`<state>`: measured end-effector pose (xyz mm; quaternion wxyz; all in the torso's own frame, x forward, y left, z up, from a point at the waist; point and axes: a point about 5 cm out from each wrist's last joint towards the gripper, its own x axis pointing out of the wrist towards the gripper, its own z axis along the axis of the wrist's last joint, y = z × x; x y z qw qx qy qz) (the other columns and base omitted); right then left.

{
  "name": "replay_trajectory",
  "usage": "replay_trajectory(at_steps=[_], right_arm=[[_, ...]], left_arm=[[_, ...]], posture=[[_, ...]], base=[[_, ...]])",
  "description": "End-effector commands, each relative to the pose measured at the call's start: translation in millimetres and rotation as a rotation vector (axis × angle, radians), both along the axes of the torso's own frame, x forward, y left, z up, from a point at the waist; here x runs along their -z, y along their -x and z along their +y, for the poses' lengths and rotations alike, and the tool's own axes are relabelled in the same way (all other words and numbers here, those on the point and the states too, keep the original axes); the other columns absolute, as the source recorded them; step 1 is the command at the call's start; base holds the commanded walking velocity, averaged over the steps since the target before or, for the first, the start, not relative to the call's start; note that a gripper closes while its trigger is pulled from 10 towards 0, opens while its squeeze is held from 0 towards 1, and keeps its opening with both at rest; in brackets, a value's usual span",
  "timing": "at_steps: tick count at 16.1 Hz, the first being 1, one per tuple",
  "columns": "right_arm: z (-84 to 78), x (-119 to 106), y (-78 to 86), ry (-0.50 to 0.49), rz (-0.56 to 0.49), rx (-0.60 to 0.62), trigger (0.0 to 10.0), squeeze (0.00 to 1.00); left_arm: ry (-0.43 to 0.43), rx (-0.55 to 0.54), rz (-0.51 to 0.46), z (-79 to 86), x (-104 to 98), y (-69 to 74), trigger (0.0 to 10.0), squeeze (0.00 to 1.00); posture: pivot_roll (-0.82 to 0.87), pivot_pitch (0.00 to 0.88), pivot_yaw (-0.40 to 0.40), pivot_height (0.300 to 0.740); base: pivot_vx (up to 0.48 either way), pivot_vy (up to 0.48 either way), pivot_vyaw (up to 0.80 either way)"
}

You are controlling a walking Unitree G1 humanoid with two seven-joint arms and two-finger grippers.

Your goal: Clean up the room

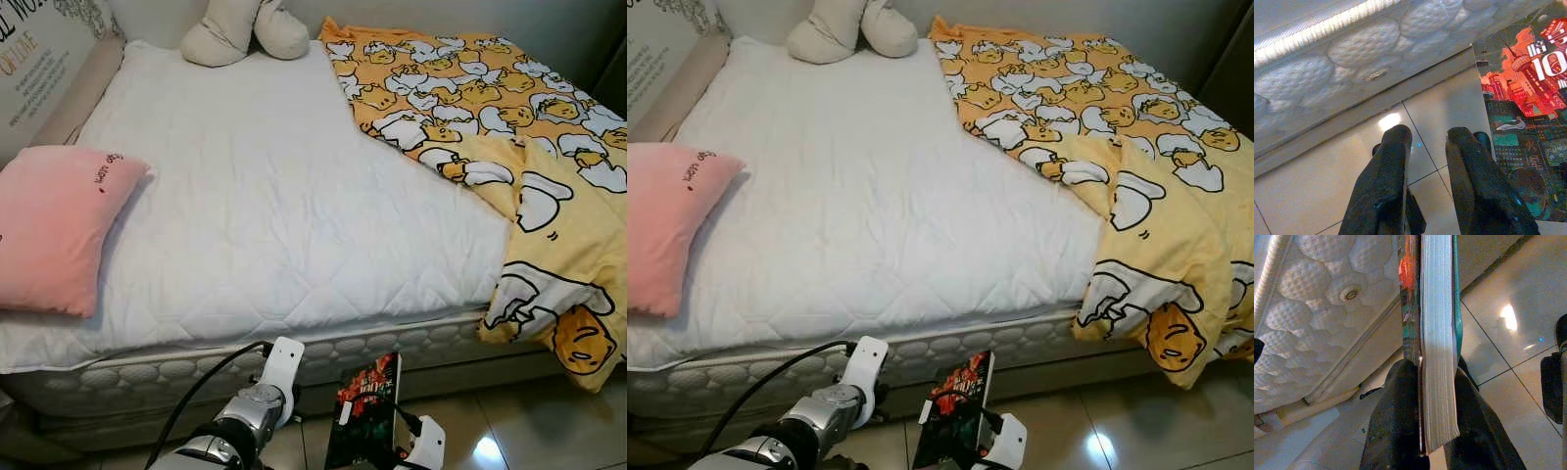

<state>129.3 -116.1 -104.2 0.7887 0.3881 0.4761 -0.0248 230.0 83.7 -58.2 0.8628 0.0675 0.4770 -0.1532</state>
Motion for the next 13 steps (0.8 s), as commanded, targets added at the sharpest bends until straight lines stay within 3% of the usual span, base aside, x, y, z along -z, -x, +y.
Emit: replay_trajectory(at_steps=[1, 9, 10, 11, 12, 13], right_arm=[[-65.3, -53.4, -107.3, 0.581, -0.351, -0.383, 0.0, 0.0], [-65.3, -53.4, -107.3, 0.581, -0.351, -0.383, 0.0, 0.0], [-55.5, -44.9, -97.8, 0.571, -0.299, -0.367, 0.0, 1.0], [-46.6, -35.2, -84.5, 0.582, -0.238, -0.365, 0.0, 1.0], [-44.9, -33.8, -82.6, 0.586, -0.23, -0.362, 0.0, 1.0], [-44.3, -35.0, -84.6, 0.586, -0.236, -0.356, 0.0, 1.0]], left_arm=[[0.014, -0.02, 0.003, -1.9, -1.5, -2.0, 10.0, 0.0], [0.014, -0.02, 0.003, -1.9, -1.5, -2.0, 10.0, 0.0], [-0.048, -0.04, -0.056, 19.7, -2.2, -8.1, 10.0, 1.0], [-0.101, -0.11, -0.121, 45.4, -6.6, -17.1, 10.0, 1.0], [-0.109, -0.132, -0.139, 50.6, -8.4, -19.8, 10.0, 0.12], [-0.109, -0.145, -0.144, 51.5, -9.4, -21.2, 10.0, 0.0]], posture=[[0.06, 0.0, -0.036, 0.74], [0.06, 0.0, -0.036, 0.74], [0.09, 0.0, 0.0, 0.74], [0.09, 0.0, 0.0, 0.74], [0.09, 0.0, 0.0, 0.74], [0.09, 0.0, 0.0, 0.74]], base=[[0.0, 0.0, 0.0], [0.0, 0.0, 0.0], [0.0, 0.0, 0.0], [0.0, 0.0, 0.0], [0.0, 0.0, 0.0], [0.0, 0.0, 0.0]])
